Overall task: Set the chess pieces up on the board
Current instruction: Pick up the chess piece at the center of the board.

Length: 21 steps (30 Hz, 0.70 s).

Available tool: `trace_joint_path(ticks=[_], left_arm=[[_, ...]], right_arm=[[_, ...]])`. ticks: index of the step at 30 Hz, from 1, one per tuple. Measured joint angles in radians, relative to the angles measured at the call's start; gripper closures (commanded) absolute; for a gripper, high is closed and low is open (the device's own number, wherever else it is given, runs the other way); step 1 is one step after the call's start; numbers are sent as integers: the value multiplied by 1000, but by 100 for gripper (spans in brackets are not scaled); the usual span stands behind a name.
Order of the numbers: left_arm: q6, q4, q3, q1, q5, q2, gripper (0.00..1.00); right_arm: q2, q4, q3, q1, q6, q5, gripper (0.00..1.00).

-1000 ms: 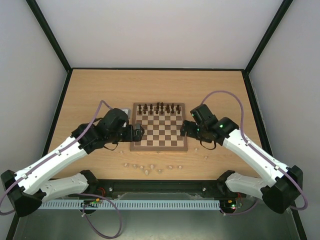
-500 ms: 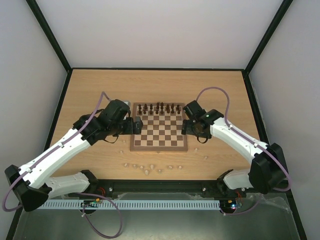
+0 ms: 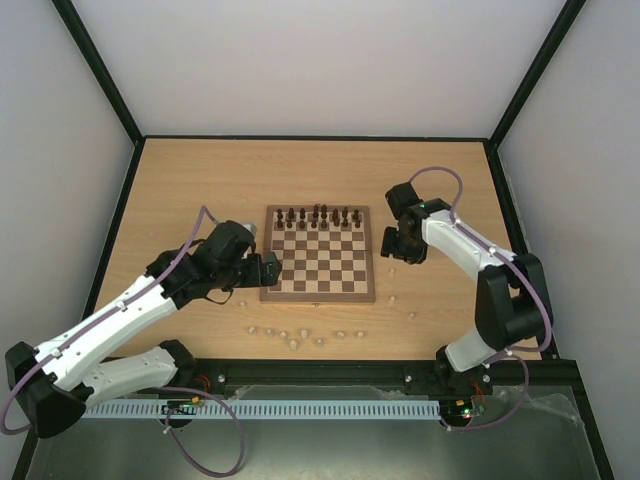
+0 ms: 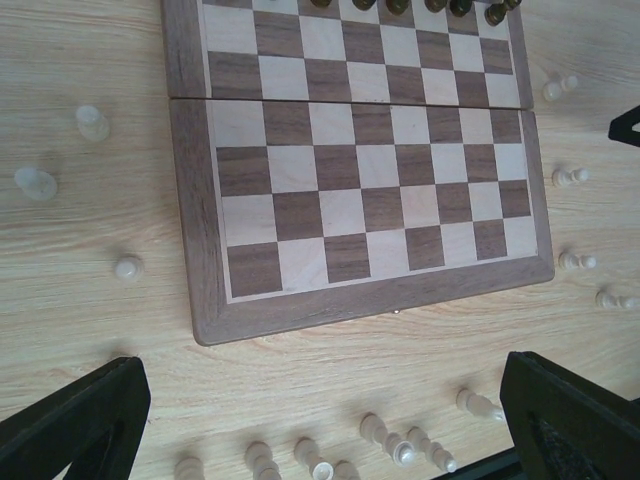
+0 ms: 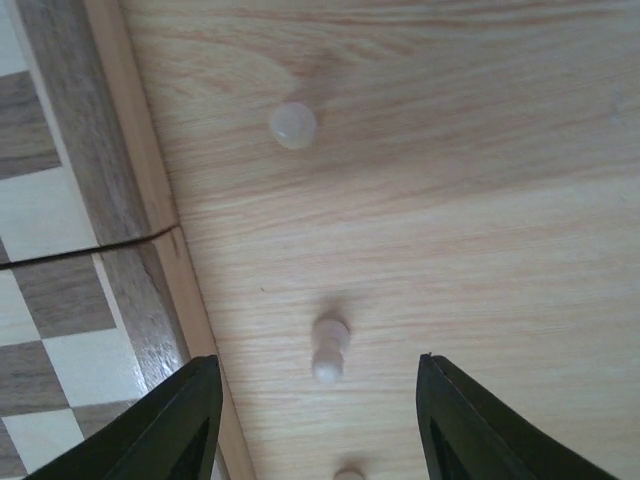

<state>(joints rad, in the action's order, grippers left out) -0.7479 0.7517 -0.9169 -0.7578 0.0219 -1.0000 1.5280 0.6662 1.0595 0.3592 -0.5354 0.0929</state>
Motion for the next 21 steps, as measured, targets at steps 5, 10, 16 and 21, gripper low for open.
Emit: trace_joint_path(ticks=[5, 10, 16, 21], left_arm=[[0, 0, -2, 0, 13, 7, 1], [0, 1, -2, 0, 17, 6, 1], [0, 0, -2, 0, 24, 5, 1], [-1, -4, -2, 0, 23, 0, 1]], right_arm=[[84, -13, 62, -13, 39, -24, 53], [168, -14, 141, -19, 56, -14, 57], [251, -14, 202, -19, 70, -5, 61], [299, -15, 227, -21, 77, 4, 61]])
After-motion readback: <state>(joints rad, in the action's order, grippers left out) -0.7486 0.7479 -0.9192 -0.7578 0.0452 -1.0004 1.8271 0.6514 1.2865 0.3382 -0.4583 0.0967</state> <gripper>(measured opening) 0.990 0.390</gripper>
